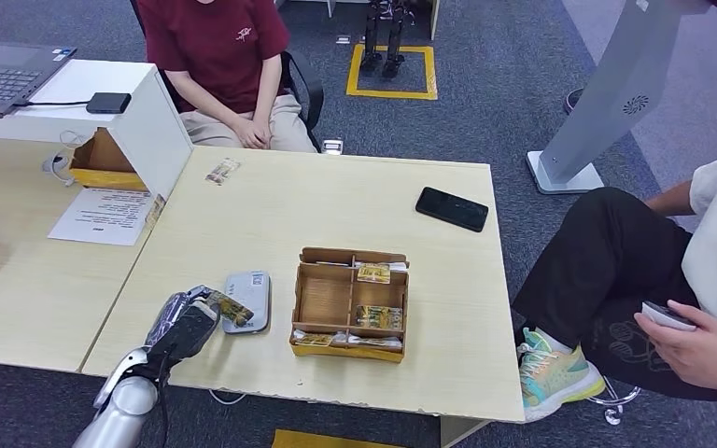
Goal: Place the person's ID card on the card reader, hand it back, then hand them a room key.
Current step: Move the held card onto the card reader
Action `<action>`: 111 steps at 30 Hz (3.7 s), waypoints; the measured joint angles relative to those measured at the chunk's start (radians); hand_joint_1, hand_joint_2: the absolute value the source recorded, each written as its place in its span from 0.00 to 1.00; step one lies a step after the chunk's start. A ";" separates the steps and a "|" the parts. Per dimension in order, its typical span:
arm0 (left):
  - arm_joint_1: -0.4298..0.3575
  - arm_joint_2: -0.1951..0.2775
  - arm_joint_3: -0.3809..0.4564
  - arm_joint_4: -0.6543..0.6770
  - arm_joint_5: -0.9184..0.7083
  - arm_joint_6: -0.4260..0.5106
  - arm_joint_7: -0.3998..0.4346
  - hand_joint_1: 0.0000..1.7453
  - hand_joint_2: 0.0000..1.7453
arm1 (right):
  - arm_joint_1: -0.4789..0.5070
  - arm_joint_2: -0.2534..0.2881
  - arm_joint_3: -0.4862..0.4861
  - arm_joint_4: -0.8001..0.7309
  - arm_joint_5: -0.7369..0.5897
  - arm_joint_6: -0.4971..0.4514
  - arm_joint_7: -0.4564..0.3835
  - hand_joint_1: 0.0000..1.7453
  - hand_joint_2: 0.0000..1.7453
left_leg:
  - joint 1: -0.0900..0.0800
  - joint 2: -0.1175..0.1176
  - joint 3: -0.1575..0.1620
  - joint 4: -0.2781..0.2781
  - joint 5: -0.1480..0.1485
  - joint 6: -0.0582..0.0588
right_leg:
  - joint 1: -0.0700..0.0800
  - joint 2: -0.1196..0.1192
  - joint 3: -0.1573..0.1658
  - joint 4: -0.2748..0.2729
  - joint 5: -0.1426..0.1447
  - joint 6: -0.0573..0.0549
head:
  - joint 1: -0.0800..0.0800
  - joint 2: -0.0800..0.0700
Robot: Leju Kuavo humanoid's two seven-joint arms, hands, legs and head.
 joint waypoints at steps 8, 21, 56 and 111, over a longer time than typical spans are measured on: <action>-0.027 -0.005 0.000 0.033 0.012 0.007 0.005 1.00 1.00 | 0.000 0.000 0.000 0.000 0.002 0.001 0.008 0.00 1.00 | 0.000 0.000 0.000 0.000 0.000 0.000 | 0.000 0.000 0.000 0.000 0.000 0.000 | 0.000 0.000; -0.033 -0.017 0.000 0.072 -0.078 0.066 0.032 1.00 1.00 | 0.001 0.000 0.000 0.000 0.002 0.001 0.005 0.00 1.00 | 0.000 0.000 0.000 0.000 0.000 0.000 | 0.000 0.000 0.000 0.000 0.000 0.000 | 0.000 0.000; -0.075 -0.061 -0.008 0.213 -0.222 0.177 0.059 1.00 1.00 | 0.000 0.008 0.000 0.000 0.018 0.000 0.001 0.00 1.00 | 0.000 -0.001 0.000 0.000 0.001 0.000 | 0.000 0.000 0.001 0.000 0.001 0.000 | 0.000 0.000; -0.123 -0.016 0.084 0.090 -0.004 0.010 0.010 1.00 1.00 | -0.001 0.008 0.000 0.000 0.019 0.002 0.011 0.00 1.00 | 0.000 0.000 0.000 0.000 0.002 -0.001 | 0.000 0.000 0.000 0.000 0.002 0.000 | 0.000 0.000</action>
